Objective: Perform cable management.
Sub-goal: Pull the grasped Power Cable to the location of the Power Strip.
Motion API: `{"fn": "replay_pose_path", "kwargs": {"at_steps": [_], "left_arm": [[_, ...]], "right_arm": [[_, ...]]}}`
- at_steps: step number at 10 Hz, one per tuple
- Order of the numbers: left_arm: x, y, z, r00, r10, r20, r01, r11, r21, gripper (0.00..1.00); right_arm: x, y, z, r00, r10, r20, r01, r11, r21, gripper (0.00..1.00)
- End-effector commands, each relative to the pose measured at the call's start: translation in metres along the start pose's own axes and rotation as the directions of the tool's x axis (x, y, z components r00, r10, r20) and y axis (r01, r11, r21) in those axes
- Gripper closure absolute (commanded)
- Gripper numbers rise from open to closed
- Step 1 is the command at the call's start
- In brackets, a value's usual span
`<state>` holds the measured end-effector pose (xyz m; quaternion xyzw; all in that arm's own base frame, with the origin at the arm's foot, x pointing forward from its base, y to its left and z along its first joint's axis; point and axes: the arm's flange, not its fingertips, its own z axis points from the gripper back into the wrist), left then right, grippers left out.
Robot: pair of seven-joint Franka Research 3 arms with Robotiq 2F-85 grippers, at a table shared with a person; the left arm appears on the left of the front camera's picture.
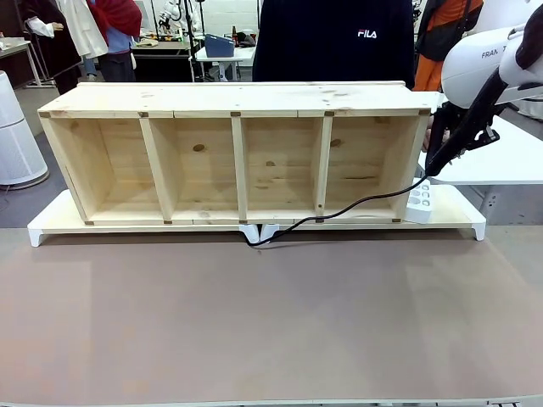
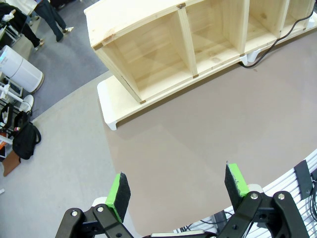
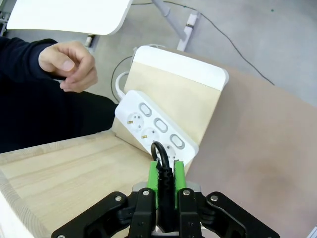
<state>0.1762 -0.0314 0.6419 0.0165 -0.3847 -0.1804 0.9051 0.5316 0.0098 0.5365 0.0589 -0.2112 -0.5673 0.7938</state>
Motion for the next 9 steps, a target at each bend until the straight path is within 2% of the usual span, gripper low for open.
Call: {"fn": "replay_pose_path", "kwargs": {"at_steps": [1,9], "left_arm": [[-0.0004,0.0005,-0.0003,1.000,-0.002,-0.002,0.002,1.000,-0.002,0.00],[-0.0004,0.0005,-0.0003,1.000,-0.002,-0.002,0.002,1.000,-0.002,0.00]], "right_arm": [[0.0001,0.0067,0.0017,1.000,-0.019,0.015,0.019,1.000,-0.004,0.85],[0.0000,0.0000,0.0000,1.000,0.000,0.000,0.000,1.000,0.000,0.85]]}}
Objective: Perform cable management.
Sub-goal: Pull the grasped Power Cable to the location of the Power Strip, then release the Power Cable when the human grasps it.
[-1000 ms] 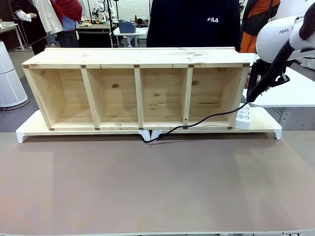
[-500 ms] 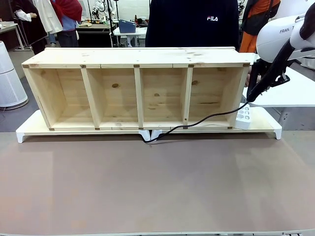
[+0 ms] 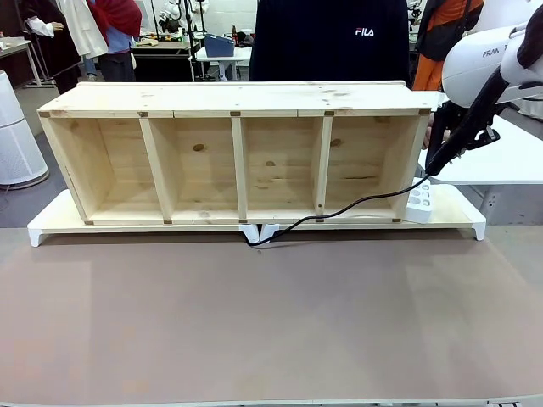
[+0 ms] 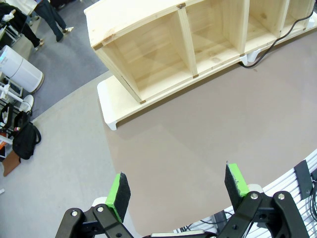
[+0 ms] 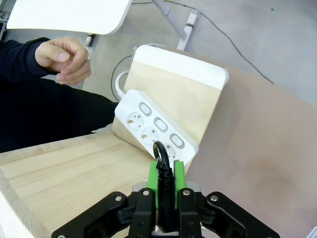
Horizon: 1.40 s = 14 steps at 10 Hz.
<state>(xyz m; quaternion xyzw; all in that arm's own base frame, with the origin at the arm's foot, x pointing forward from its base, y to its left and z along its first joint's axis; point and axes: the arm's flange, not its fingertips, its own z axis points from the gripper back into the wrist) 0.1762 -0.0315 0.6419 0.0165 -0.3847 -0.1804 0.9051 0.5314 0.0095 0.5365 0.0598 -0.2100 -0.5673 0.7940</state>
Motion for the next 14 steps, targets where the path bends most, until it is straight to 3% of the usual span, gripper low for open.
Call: {"fn": "replay_pose_path", "kwargs": {"at_steps": [1,14], "left_arm": [[-0.0004,0.0005,-0.0003,1.000,-0.002,-0.002,0.002,1.000,-0.002,0.00],[-0.0004,0.0005,-0.0003,1.000,-0.002,-0.002,0.002,1.000,-0.002,0.00]], "right_arm": [[-0.0003,0.0003,-0.0001,1.000,0.000,0.003,0.000,1.000,0.000,0.85],[-0.0003,0.0003,-0.0001,1.000,0.000,0.003,0.000,1.000,0.000,0.85]]}}
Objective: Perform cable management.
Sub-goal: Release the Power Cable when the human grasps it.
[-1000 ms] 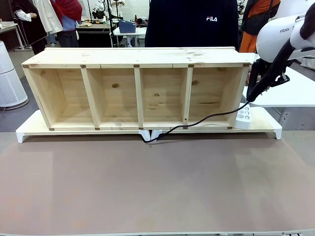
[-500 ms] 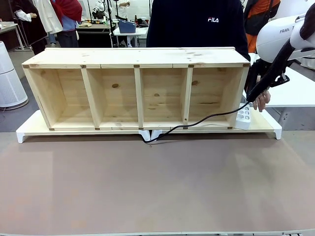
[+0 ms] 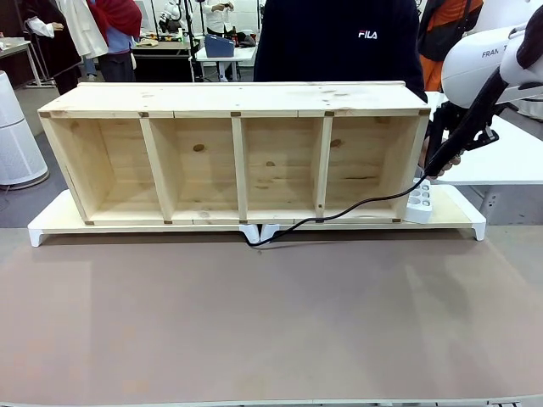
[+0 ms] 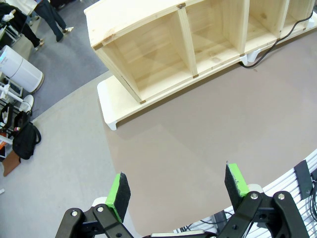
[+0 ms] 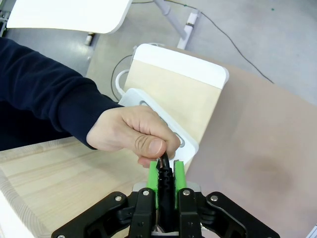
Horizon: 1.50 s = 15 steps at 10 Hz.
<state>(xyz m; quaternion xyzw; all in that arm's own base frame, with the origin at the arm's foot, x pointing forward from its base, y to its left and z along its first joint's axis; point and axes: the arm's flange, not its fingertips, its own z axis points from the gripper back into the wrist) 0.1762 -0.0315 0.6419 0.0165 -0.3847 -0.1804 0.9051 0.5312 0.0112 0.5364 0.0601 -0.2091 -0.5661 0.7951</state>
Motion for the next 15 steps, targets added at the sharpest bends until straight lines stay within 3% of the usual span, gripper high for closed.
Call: {"fn": "replay_pose_path", "kwargs": {"at_steps": [1,2,3,4,5,6,7,8,9,10,15], "left_arm": [[0.000,0.000,0.000,1.000,-0.002,-0.002,0.002,1.000,-0.002,0.00],[0.000,0.000,0.000,1.000,-0.002,-0.002,0.002,1.000,-0.002,0.00],[0.000,0.000,0.000,1.000,-0.002,-0.002,0.002,1.000,-0.002,0.00],[0.000,0.000,0.000,1.000,-0.002,-0.002,0.002,1.000,-0.002,0.00],[0.000,0.000,0.000,1.000,-0.002,-0.002,0.002,1.000,-0.002,0.00],[0.000,0.000,0.000,1.000,-0.002,-0.002,0.002,1.000,-0.002,0.00],[0.000,0.000,0.000,1.000,-0.002,-0.002,0.002,1.000,-0.002,0.00],[0.000,0.000,0.000,1.000,-0.002,-0.002,0.002,1.000,-0.002,0.00],[0.000,0.000,0.000,1.000,-0.002,-0.002,0.002,1.000,-0.002,0.00],[0.000,0.000,0.000,1.000,-0.002,-0.002,0.002,1.000,-0.002,0.00],[0.000,0.000,0.000,1.000,-0.002,-0.002,0.002,1.000,-0.002,0.00]], "right_arm": [[0.000,0.000,0.000,1.000,0.000,0.000,0.000,1.000,0.001,0.85],[-0.001,0.003,0.003,1.000,-0.003,0.002,0.003,1.000,-0.015,0.65],[-0.003,0.002,0.005,1.000,0.016,0.010,-0.016,1.000,-0.022,0.65],[-0.002,0.002,0.006,1.000,0.020,0.011,-0.019,0.999,-0.031,0.45],[-0.002,0.003,0.008,1.000,0.021,0.014,-0.021,0.999,-0.032,0.60],[-0.003,0.003,0.010,0.999,0.031,0.014,-0.031,0.999,-0.030,0.25],[-0.003,0.003,0.012,0.999,0.035,0.015,-0.034,0.999,-0.028,0.40],[-0.003,0.003,0.014,0.999,0.038,0.016,-0.037,0.999,-0.026,0.05],[-0.004,0.002,0.015,0.999,0.041,0.018,-0.041,0.999,-0.027,0.21],[-0.004,0.002,0.015,0.999,0.043,0.019,-0.042,0.999,-0.027,0.00],[-0.004,0.001,0.015,0.999,0.045,0.018,-0.044,0.998,-0.038,0.00]]}}
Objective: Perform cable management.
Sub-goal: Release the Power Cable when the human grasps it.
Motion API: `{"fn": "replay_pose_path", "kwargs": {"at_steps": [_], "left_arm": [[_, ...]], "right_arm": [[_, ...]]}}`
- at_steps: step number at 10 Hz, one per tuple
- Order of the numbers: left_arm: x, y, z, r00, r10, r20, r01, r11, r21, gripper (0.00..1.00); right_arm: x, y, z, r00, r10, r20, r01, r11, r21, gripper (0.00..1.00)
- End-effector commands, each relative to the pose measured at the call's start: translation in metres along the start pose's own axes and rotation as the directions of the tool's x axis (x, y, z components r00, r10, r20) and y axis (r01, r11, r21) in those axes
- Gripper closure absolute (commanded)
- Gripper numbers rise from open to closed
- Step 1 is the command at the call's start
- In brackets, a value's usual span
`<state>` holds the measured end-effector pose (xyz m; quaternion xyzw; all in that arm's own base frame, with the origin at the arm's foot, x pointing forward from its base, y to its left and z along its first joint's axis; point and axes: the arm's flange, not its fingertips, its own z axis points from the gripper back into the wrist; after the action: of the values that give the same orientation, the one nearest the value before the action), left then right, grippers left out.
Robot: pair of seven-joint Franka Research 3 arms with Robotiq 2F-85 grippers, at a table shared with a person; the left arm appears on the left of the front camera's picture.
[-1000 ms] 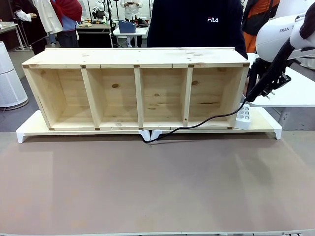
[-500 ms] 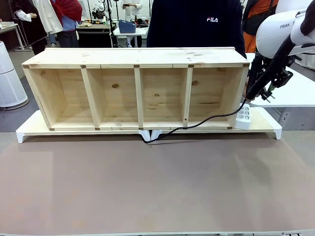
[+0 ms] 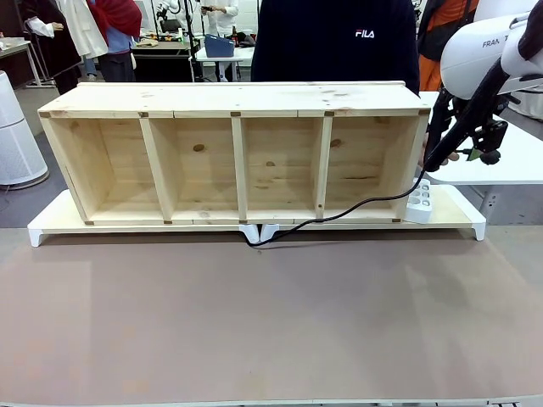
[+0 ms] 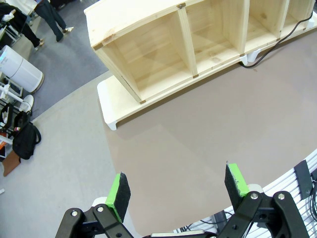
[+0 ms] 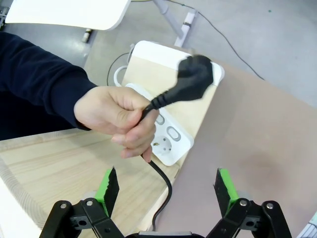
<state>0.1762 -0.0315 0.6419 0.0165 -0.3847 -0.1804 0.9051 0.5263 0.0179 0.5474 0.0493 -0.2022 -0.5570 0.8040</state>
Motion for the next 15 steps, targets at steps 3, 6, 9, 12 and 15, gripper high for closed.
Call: {"fn": "replay_pose_path", "kwargs": {"at_steps": [3,6,9,12,15], "left_arm": [[-0.0004,0.0005,-0.0003,1.000,-0.002,-0.002,0.002,1.000,-0.002,0.00],[-0.0004,0.0005,-0.0003,1.000,-0.002,-0.002,0.002,1.000,-0.002,0.00],[-0.0004,0.0005,-0.0003,1.000,-0.002,-0.002,0.002,1.000,-0.002,0.00],[-0.0004,0.0005,-0.0003,1.000,-0.002,-0.002,0.002,1.000,-0.002,0.00],[-0.0004,0.0005,-0.0003,1.000,-0.002,-0.002,0.002,1.000,-0.002,0.00]], "right_arm": [[0.0000,0.0000,0.0000,1.000,0.000,0.000,0.000,1.000,0.000,0.00],[0.0000,0.0000,0.0000,1.000,0.000,0.000,0.000,1.000,0.000,0.00],[0.0000,0.0000,0.0000,1.000,0.000,0.000,0.000,1.000,0.000,0.00],[0.0000,0.0000,0.0000,1.000,0.000,0.000,0.000,1.000,0.000,0.00],[0.0000,0.0000,0.0000,1.000,0.000,0.000,0.000,1.000,0.000,0.00]]}}
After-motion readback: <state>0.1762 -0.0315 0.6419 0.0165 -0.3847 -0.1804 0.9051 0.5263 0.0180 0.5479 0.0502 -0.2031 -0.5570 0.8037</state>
